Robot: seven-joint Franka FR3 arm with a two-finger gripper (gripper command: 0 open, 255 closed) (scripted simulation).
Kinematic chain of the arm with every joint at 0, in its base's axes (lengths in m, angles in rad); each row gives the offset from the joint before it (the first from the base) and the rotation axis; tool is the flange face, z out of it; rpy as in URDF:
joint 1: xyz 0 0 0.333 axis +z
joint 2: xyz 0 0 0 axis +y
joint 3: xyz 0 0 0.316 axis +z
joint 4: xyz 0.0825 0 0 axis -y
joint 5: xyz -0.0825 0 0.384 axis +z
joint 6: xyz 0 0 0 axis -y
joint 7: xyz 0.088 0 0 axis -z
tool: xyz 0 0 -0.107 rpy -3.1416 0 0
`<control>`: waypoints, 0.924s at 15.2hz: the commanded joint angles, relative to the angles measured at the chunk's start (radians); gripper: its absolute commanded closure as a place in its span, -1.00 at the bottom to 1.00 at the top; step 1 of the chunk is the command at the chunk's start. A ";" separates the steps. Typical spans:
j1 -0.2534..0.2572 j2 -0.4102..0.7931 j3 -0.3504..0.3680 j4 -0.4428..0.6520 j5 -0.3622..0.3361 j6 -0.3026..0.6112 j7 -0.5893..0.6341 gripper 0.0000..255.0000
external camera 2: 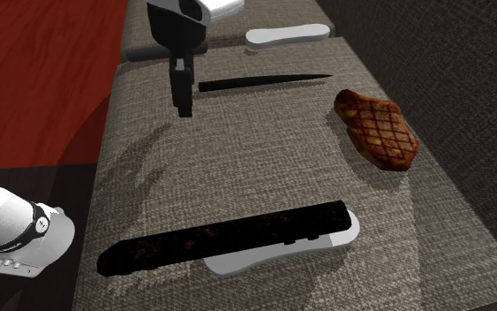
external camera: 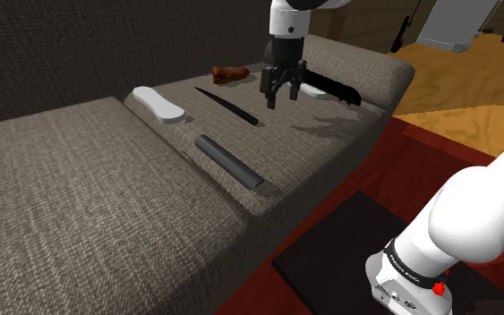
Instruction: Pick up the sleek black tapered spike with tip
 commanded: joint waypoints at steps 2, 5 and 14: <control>0.012 0.112 0.025 0.116 -0.019 0.005 0.038 -1.00; 0.027 0.227 0.044 0.248 -0.046 -0.004 0.073 -1.00; 0.094 0.547 0.070 0.657 -0.133 -0.080 0.147 -1.00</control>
